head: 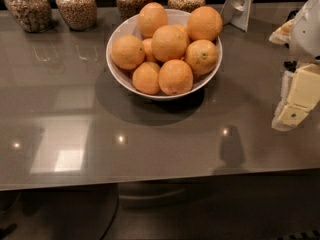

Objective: Pick orange from white bowl

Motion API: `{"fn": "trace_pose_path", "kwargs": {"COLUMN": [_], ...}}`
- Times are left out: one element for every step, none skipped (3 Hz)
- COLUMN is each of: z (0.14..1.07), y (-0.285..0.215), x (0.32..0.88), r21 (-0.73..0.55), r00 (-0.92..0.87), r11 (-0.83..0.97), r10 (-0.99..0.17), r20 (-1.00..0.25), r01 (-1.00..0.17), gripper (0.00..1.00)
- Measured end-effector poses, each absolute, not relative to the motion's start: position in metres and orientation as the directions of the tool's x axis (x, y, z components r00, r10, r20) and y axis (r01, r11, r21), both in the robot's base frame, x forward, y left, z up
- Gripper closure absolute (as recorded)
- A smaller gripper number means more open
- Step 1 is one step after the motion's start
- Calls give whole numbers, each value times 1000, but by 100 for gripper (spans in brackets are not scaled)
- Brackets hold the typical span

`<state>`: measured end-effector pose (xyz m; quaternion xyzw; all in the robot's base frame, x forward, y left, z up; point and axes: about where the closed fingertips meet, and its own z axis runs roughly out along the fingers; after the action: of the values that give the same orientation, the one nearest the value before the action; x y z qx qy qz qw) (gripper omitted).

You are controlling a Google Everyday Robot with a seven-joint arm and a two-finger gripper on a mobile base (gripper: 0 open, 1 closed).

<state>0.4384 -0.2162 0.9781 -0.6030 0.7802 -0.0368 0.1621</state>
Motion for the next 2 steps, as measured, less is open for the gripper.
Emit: {"fn": "trace_pose_path", "kwargs": {"z": [978,980], "y": [-216,-215], "x": [438,442], "r21": [-253,-286], "r00": [-220,-194], "r11": [270,251], "r10": [-953,-958], "r20": [-209,-213], "r01": [-929,-925], "gripper": [0,0]}}
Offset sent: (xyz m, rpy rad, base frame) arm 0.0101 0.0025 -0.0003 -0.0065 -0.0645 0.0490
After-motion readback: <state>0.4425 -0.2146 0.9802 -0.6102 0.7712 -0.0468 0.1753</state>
